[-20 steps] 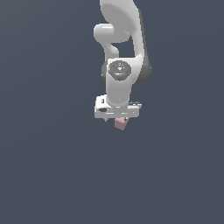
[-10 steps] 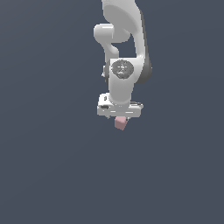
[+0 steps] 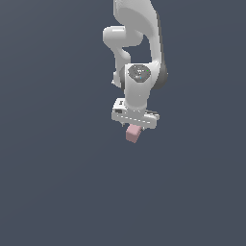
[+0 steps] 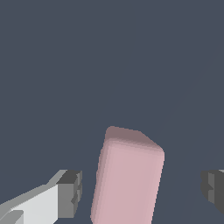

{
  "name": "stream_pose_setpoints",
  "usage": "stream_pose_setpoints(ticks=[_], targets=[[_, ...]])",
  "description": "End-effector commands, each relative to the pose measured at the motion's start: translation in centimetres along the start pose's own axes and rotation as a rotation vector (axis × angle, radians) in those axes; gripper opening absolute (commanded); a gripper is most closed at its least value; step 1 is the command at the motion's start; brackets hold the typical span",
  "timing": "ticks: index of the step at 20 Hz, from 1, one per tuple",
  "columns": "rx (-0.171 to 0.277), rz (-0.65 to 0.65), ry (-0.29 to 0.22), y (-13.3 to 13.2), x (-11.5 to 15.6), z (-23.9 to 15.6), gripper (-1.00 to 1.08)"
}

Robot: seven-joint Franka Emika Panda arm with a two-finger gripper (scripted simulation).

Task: Pick up the object and move it to a goal position.

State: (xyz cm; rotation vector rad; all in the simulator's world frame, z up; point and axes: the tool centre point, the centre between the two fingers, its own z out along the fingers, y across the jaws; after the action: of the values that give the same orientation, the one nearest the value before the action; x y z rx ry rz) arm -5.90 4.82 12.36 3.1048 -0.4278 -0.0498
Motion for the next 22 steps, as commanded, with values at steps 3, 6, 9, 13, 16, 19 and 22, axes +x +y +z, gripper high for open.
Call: stream_pose_setpoints(ticks=[3, 6, 9, 13, 16, 19, 22], targets=[[0.006, 0.085, 0.014, -0.3, -1.2, 0.5, 1.00], [0.009, 0.126, 0.020, -0.4, -1.8, 0.7, 1.00], [0.011, 0.157, 0.025, -0.5, -2.2, 0.8, 1.00], [0.014, 0.181, 0.029, -0.5, -2.6, 1.0, 1.00], [0.014, 0.187, 0.029, -0.6, -2.7, 1.0, 1.00], [0.014, 0.182, 0.029, -0.6, -2.6, 1.1, 1.00], [0.014, 0.183, 0.029, -0.6, -2.6, 1.8, 1.00]])
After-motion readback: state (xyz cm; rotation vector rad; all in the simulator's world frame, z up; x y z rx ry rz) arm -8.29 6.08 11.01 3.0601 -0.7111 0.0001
